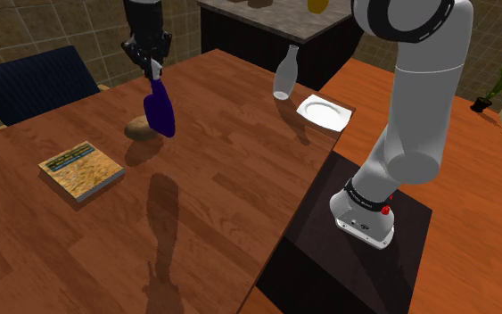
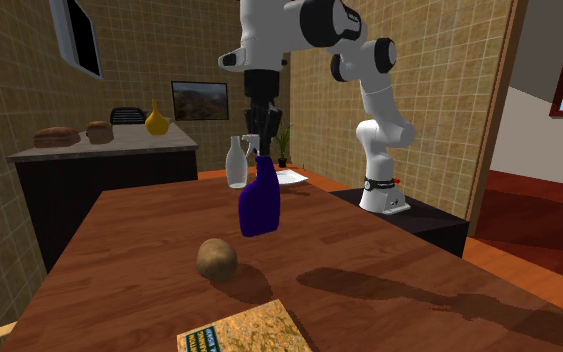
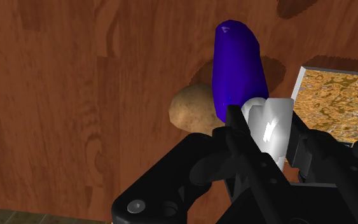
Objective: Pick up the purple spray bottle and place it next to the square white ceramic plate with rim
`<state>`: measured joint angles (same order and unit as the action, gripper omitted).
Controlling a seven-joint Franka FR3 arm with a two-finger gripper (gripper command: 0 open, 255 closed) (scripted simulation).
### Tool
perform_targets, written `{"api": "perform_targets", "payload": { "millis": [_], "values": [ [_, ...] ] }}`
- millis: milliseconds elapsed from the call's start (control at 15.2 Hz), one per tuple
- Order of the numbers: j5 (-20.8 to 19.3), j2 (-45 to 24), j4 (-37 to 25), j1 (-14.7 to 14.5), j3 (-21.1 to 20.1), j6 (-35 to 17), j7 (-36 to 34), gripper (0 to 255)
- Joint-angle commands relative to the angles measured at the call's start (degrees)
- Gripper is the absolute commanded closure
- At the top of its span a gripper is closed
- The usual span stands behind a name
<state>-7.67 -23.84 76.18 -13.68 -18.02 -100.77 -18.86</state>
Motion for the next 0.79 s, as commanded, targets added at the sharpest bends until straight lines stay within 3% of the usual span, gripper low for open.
{"api": "perform_targets", "payload": {
  "millis": [0,726],
  "values": [
    [0.00,-0.06,-1.25,-0.12,-0.03,1.20,0.02,255],
    [5.39,14.90,11.15,9.86,3.09,2.91,12.63,255]
  ]
}}
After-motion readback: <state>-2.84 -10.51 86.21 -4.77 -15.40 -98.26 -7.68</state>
